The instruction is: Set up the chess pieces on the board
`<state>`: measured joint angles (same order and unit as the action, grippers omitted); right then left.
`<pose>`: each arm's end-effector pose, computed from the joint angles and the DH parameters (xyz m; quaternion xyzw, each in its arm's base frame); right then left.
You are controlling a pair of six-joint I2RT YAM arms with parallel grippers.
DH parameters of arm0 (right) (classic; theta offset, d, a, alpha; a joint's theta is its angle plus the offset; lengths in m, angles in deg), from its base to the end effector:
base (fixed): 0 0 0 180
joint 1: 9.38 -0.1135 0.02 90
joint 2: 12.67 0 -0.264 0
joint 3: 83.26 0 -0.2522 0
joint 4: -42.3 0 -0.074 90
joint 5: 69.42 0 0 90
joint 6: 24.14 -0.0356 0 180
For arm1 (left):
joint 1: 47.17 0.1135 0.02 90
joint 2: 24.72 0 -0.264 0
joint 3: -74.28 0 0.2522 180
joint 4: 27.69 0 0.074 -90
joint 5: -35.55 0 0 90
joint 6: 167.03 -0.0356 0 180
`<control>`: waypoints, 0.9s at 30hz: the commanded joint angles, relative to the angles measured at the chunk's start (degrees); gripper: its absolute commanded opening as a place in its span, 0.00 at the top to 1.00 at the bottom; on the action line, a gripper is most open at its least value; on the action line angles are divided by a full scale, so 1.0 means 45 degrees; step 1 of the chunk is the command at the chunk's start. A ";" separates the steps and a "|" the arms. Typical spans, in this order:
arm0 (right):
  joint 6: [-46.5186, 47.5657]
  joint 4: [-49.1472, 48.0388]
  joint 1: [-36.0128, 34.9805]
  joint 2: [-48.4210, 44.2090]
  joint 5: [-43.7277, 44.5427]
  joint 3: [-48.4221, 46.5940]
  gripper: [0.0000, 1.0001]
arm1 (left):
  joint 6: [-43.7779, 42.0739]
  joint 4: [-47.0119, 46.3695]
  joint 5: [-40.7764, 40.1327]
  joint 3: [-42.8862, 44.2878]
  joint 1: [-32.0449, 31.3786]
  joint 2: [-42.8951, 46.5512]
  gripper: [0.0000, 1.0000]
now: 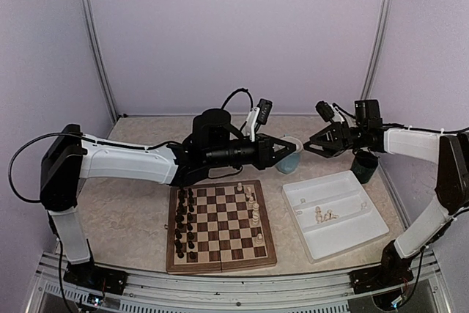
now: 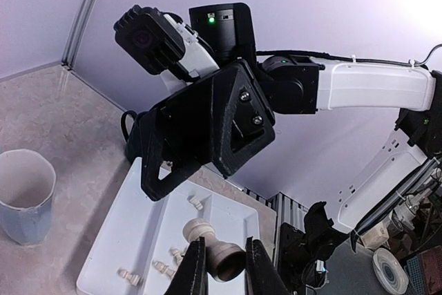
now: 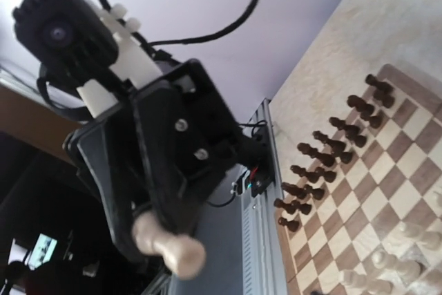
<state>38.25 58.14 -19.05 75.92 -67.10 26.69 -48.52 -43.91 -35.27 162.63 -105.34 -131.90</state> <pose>0.3044 0.0880 0.2546 -0.2197 0.6806 0.6881 0.1230 0.2243 -0.3836 0.2794 0.2937 0.6597 -0.5551 0.4127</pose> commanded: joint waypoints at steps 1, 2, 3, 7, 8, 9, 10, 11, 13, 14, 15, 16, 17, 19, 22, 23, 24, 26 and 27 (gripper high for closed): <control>-0.1189 -0.1328 -0.0437 -0.0199 -0.1210 0.0103 0.46 | -0.0378 -0.0415 0.0318 0.0797 -0.0127 -0.0565 0.91; -0.1241 -0.1390 -0.0547 -0.0165 -0.1228 0.0124 0.46 | -0.0416 -0.0395 0.0351 0.0909 -0.0138 -0.0654 0.91; -0.1287 -0.1444 -0.0646 -0.0141 -0.1238 0.0131 0.47 | -0.0445 -0.0344 0.0360 0.1031 -0.0167 -0.0714 0.91; -0.1730 -0.1952 -0.0852 -0.0069 -0.1311 0.0191 0.47 | -0.0583 -0.0212 0.0348 0.1303 -0.0228 -0.0952 0.91; -0.1741 -0.1966 -0.0868 -0.0061 -0.1326 0.0164 0.48 | -0.0590 -0.0228 0.0328 0.1329 -0.0250 -0.0974 0.91; -0.1767 -0.1968 -0.0891 -0.0059 -0.1345 0.0158 0.49 | -0.0594 -0.0232 0.0325 0.1337 -0.0256 -0.1001 0.91; -0.1763 -0.1987 -0.0929 -0.0059 -0.1396 0.0175 0.51 | -0.0594 -0.0250 0.0296 0.1348 -0.0256 -0.1006 0.91; -0.1787 -0.2002 -0.0967 -0.0069 -0.1444 0.0196 0.52 | -0.0594 -0.0252 0.0255 0.1354 -0.0256 -0.1041 0.91; -0.1951 -0.2205 -0.1046 -0.0124 -0.1499 0.0288 0.54 | -0.0623 -0.0289 0.0166 0.1312 -0.0256 -0.1061 0.91; -0.2081 -0.2361 -0.1063 -0.0177 -0.1520 0.0352 0.56 | -0.0632 -0.0301 0.0093 0.1291 -0.0256 -0.1075 0.91; -0.2207 -0.2517 -0.1072 -0.0218 -0.1545 0.0406 0.58 | -0.0628 -0.0327 0.0018 0.1269 -0.0252 -0.1073 0.91; -0.2363 -0.2659 -0.1073 -0.0274 -0.1550 0.0479 0.60 | -0.0642 -0.0357 -0.0036 0.1259 -0.0256 -0.1067 0.91; -0.2416 -0.2765 -0.1073 -0.0316 -0.1568 0.0510 0.63 | -0.0651 -0.0361 -0.0062 0.1248 -0.0249 -0.1086 0.91; -0.2489 -0.2840 -0.1083 -0.0378 -0.1623 0.0553 0.66 | -0.0652 -0.0387 -0.0128 0.1266 -0.0251 -0.1119 0.90; -0.2543 -0.2900 -0.1093 -0.0454 -0.1667 0.0593 0.69 | -0.0662 -0.0427 -0.0194 0.1296 -0.0234 -0.1170 0.90; -0.2548 -0.2919 -0.1093 -0.0477 -0.1666 0.0615 0.70 | -0.0661 -0.0435 -0.0189 0.1296 -0.0227 -0.1182 0.90; -0.2551 -0.2958 -0.1103 -0.0502 -0.1668 0.0603 0.71 | -0.0653 -0.0446 -0.0186 0.1308 -0.0236 -0.1237 0.90; -0.2611 -0.3026 -0.1093 -0.0527 -0.1668 0.0581 0.71 | -0.0622 -0.0451 -0.0120 0.1328 -0.0236 -0.1312 0.90; -0.2662 -0.3067 -0.1093 -0.0528 -0.1685 0.0567 0.71 | -0.0597 -0.0475 -0.0080 0.1320 -0.0254 -0.1318 0.90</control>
<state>27.12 46.45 -23.34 75.49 -68.58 28.79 -50.53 -44.43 -35.48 167.18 -106.15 -136.42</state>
